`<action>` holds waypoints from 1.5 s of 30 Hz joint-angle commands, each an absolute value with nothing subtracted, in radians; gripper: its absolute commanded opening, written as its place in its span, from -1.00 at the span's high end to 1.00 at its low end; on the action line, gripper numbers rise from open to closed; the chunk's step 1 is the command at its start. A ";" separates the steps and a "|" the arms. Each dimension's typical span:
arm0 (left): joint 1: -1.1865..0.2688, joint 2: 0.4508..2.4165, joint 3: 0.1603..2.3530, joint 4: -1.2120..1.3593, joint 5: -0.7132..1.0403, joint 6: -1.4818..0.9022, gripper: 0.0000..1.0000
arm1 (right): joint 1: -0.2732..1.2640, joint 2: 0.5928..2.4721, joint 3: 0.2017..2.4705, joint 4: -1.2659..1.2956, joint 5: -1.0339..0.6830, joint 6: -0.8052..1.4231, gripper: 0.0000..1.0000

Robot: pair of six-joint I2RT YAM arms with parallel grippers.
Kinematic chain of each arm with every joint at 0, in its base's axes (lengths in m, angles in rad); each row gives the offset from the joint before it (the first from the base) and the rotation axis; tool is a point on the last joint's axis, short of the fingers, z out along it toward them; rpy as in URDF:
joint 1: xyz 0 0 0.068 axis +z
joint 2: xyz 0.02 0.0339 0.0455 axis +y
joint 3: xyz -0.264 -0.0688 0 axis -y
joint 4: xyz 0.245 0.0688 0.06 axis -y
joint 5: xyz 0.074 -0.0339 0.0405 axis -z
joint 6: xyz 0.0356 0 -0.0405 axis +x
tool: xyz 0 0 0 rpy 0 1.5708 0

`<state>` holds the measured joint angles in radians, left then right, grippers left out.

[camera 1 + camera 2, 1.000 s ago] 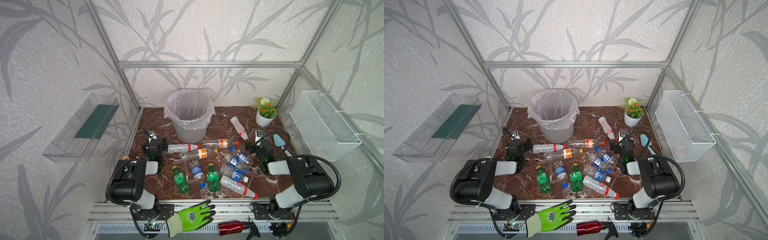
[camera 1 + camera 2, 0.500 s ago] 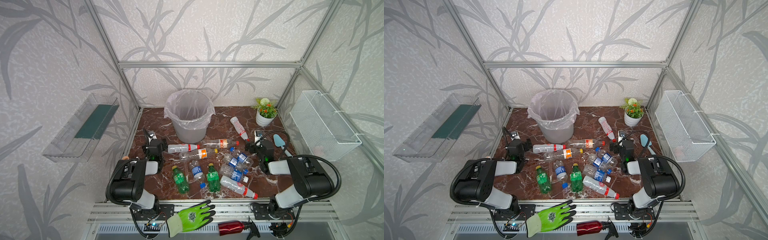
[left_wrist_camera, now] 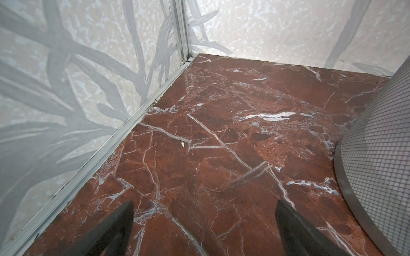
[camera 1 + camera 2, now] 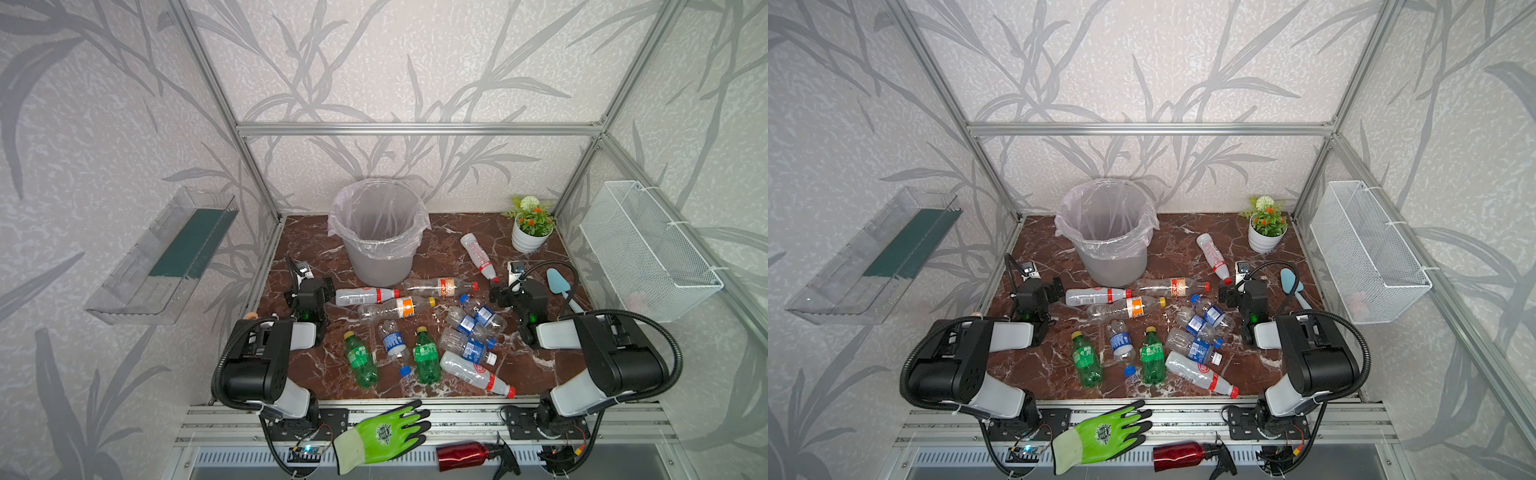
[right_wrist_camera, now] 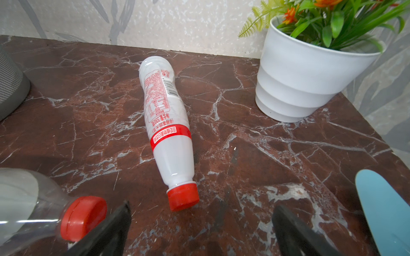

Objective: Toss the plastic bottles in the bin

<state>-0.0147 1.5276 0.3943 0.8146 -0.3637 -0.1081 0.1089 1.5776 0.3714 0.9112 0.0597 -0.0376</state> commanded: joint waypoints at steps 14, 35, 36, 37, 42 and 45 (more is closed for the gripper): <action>-0.085 1.115 0.637 -0.002 -0.429 -0.479 -0.95 | 0.163 1.002 0.704 -0.284 -0.066 0.162 -0.81; -0.178 0.872 0.657 -0.224 -0.300 -0.451 -0.97 | 1.060 1.035 0.780 -0.796 0.219 0.466 -0.51; -0.178 0.868 0.665 -0.238 -0.296 -0.452 -0.97 | 1.080 1.045 0.776 -0.797 0.226 0.466 -0.51; -0.178 0.864 0.673 -0.255 -0.291 -0.456 -0.97 | 1.099 1.056 0.768 -0.793 0.233 0.466 -0.51; -0.178 0.822 0.678 -0.281 -0.275 -0.468 -0.97 | 1.156 1.080 0.745 -0.751 0.225 0.457 -0.48; -0.178 0.805 0.676 -0.292 -0.282 -0.461 -0.97 | 1.163 1.091 0.722 -0.724 0.196 0.453 -0.47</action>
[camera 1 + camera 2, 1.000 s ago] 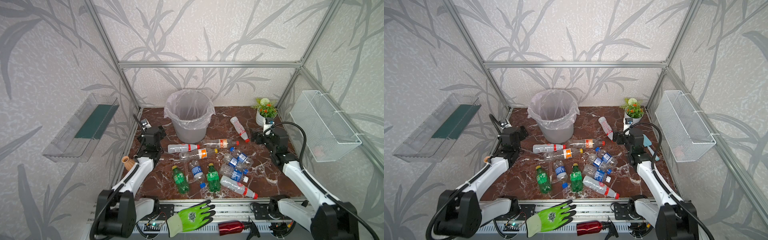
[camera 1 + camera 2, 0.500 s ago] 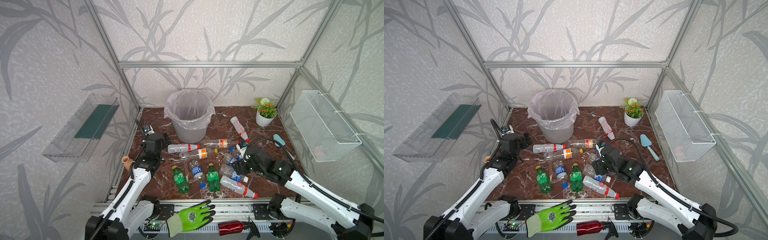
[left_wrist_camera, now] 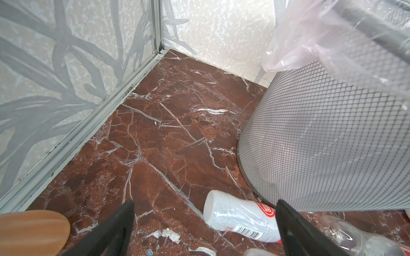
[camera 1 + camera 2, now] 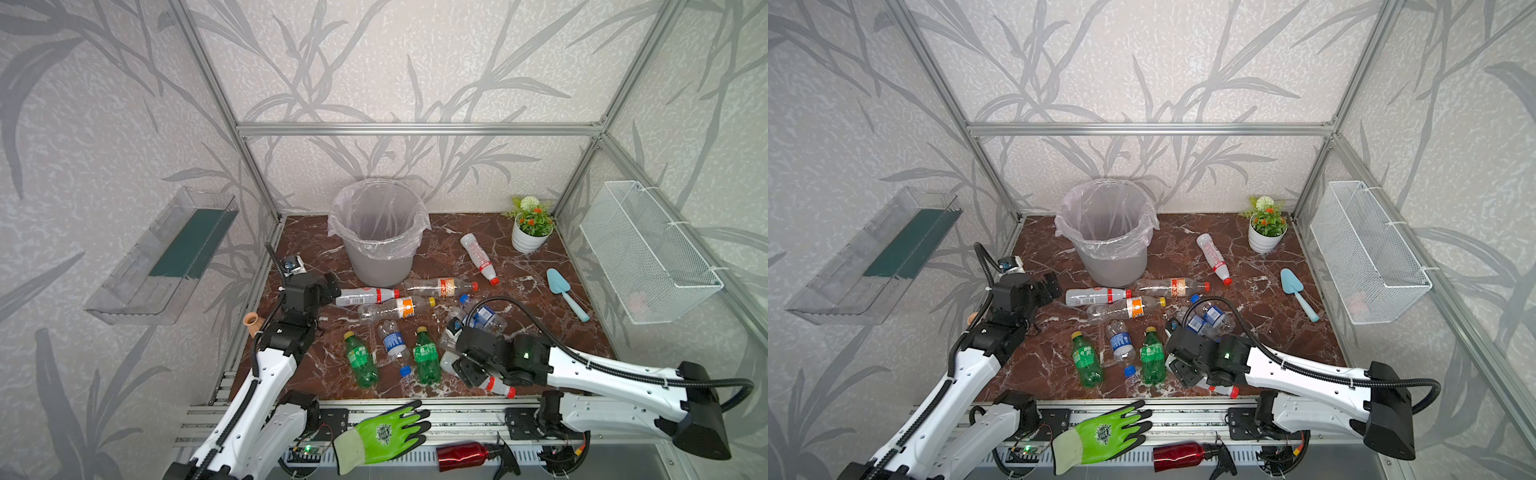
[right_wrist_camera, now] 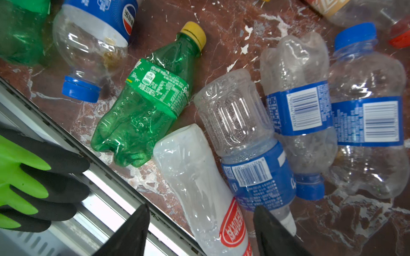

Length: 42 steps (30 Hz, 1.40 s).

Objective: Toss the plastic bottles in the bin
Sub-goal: 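Close the right gripper on the white red-capped bottle and lift it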

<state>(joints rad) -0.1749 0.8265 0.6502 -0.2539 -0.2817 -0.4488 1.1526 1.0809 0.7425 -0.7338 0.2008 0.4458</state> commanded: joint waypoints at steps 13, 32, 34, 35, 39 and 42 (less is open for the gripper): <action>-0.178 0.806 0.688 -0.312 -0.260 -0.468 -0.97 | 1.163 1.224 0.685 -0.646 0.135 0.421 -0.44; -0.178 0.821 0.689 -0.316 -0.264 -0.468 -0.98 | 1.172 1.413 0.770 -0.668 0.094 0.381 -0.13; -0.178 0.821 0.689 -0.313 -0.265 -0.468 -0.98 | 1.172 1.389 0.775 -0.681 0.108 0.373 -0.04; -0.178 0.822 0.690 -0.316 -0.267 -0.469 -0.98 | 1.173 1.368 0.780 -0.686 0.114 0.368 -0.01; -0.178 0.816 0.695 -0.317 -0.281 -0.479 -0.98 | 1.172 1.265 0.801 -0.702 0.145 0.350 0.07; -0.178 0.805 0.699 -0.323 -0.302 -0.487 -0.98 | 1.173 1.154 0.823 -0.706 0.193 0.338 0.11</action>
<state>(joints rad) -0.1749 0.8211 0.6617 -0.3069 -0.2657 -0.4614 1.1664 1.2392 0.7742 -0.6750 0.1337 0.3626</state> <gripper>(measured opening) 0.989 0.448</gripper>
